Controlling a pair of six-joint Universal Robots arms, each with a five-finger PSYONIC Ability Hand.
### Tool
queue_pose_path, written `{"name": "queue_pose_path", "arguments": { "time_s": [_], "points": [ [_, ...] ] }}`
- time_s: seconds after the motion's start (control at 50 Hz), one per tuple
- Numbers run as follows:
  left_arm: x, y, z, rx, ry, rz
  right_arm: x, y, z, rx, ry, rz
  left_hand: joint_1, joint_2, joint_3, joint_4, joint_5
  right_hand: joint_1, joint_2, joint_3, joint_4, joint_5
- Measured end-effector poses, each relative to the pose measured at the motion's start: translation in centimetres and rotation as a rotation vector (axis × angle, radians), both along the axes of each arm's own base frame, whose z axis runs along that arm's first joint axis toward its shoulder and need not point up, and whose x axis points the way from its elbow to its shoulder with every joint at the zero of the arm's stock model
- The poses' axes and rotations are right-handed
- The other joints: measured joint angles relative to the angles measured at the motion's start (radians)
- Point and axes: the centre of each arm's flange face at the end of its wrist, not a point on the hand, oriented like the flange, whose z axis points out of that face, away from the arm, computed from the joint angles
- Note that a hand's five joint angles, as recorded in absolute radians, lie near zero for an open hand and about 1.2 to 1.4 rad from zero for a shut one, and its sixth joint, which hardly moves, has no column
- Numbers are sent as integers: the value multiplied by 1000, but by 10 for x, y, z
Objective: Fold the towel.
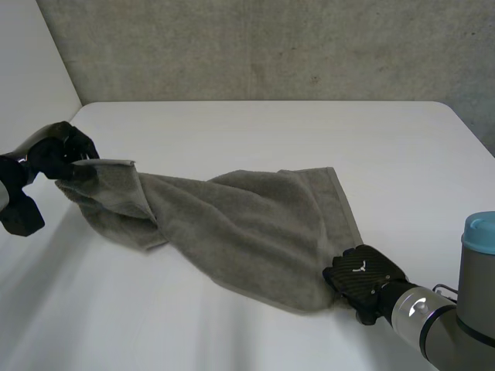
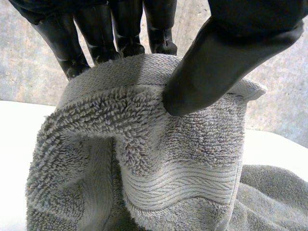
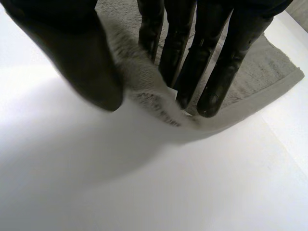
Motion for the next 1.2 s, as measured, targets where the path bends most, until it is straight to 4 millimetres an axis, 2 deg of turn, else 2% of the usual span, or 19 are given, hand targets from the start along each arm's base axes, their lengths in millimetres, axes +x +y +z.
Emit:
{"name": "queue_pose_path", "arguments": {
  "time_s": [0.08,0.22,0.28,0.4,0.44,0.46,0.54,0.6,0.66,0.7,0.76,0.86,0.94,1.02,1.06,1.1,1.16,1.2],
  "points": [
    [0,0,0,1,0,-1,0,-2,-1,-7,-2,-2,0,0,0,0,0,300,300,289,317,323],
    [-1,1,-1,4,0,-4,1,-10,6,-33,-30,-21,0,0,0,0,0,322,308,304,349,354],
    [-2,2,-2,7,0,-6,2,-15,20,-56,-67,-39,0,0,0,0,0,323,308,304,349,354],
    [-4,7,5,-4,-1,-18,0,-29,82,-119,-205,-87,0,0,0,0,0,324,308,304,349,355],
    [-6,12,13,-18,3,-34,-8,-42,117,-153,-279,-120,0,0,0,0,0,324,308,304,349,354],
    [-6,13,14,-21,4,-39,-10,-45,125,-162,-297,-128,0,0,0,0,0,324,308,304,349,355],
    [-9,21,31,-48,15,-76,-31,-69,184,-233,-418,-185,0,0,0,0,0,326,308,304,349,354],
    [-10,25,41,-66,21,-90,-43,-81,213,-276,-476,-213,0,0,0,0,0,326,308,304,349,354],
    [-10,27,49,-79,28,-94,-51,-90,230,-302,-506,-230,0,0,0,0,0,326,308,309,349,355],
    [-10,26,52,-83,37,-92,-53,-96,232,-301,-509,-235,0,0,0,0,0,326,308,311,349,357],
    [-9,22,54,-78,58,-87,-50,-106,225,-275,-483,-232,0,0,0,0,0,326,308,312,349,357],
    [-13,3,40,-16,101,-90,-28,-118,189,-216,-347,-190,0,0,0,1,0,326,308,315,349,357],
    [-31,-20,20,38,110,-117,-4,-125,158,-211,-206,-147,0,0,0,3,0,326,308,315,349,357],
    [-51,-42,11,30,95,-123,15,-141,149,-290,-159,-129,0,0,0,4,0,326,308,316,349,357],
    [-60,-55,14,-2,86,-114,24,-153,155,-376,-181,-133,0,0,0,4,0,326,308,318,349,357],
    [-67,-69,24,-60,86,-93,32,-167,170,-487,-236,-149,1,0,0,4,0,326,308,323,349,357],
    [-76,-85,50,-172,111,-55,36,-182,205,-669,-364,-185,1,0,0,4,0,326,317,325,349,357],
    [-82,-93,81,-284,158,-26,35,-187,242,-814,-497,-213,1,0,0,4,0,326,317,326,349,357]
  ]
}}
